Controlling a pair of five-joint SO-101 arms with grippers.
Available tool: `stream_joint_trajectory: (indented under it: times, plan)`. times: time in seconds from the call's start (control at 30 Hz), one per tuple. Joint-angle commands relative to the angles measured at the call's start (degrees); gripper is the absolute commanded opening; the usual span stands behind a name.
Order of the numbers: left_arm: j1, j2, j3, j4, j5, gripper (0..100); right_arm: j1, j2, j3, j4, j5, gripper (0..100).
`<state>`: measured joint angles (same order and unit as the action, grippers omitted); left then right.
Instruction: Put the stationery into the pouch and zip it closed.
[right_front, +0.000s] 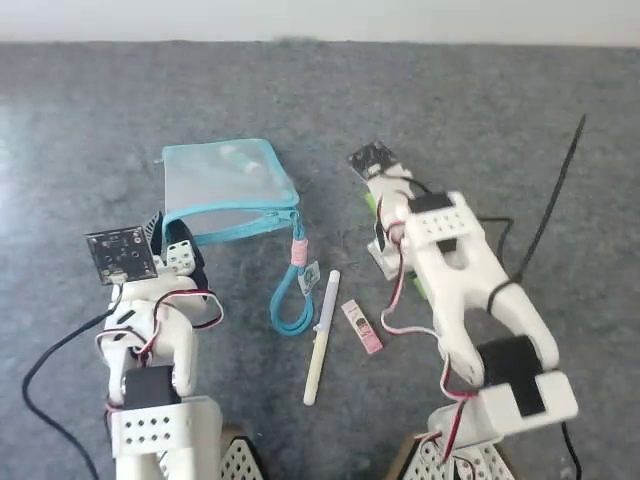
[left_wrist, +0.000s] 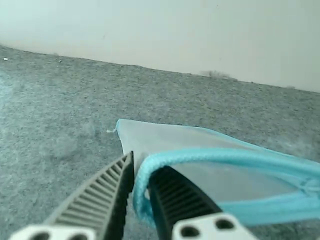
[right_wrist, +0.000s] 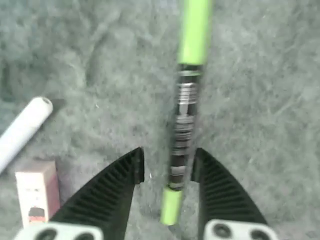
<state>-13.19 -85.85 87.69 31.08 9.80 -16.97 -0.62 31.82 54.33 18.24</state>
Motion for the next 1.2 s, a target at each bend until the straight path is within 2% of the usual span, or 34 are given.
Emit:
stream_joint_trajectory:
  times: [0.0, 0.2, 0.6, 0.7, 0.77, 0.93, 1.07, 1.17]
  plan:
    - [0.62, -0.62, -1.01, -0.18, 0.53, 1, -0.31, -8.84, 3.52, -2.15, -0.44, 17.1]
    - [0.7, -0.62, -1.01, 0.0, 0.53, 1, 0.13, -10.59, 7.56, -2.68, -0.35, 17.1]
    - [0.7, -0.44, -1.01, 0.09, 0.53, 1, 7.08, 0.92, 3.78, -5.32, 2.11, 16.5]
    - [0.7, -0.44, -1.01, 0.09, 0.53, 1, 6.9, 2.07, 3.69, -4.53, 2.46, 9.7]
    - [0.79, -0.44, -1.01, 0.09, 0.53, 1, 7.08, 1.98, 3.25, -2.24, 2.46, 0.6]
    - [2.11, -0.79, -0.04, -0.18, 0.53, 1, 7.25, -1.89, 0.97, 6.11, 2.46, 0.8]
    - [5.01, -0.62, 0.57, -0.18, 0.53, 1, 5.76, -13.49, -2.64, 20.18, 2.64, 0.8]
    - [5.71, -0.79, 1.01, -0.26, 0.53, 1, 2.95, -25.1, -5.89, 32.13, 6.68, 0.8]
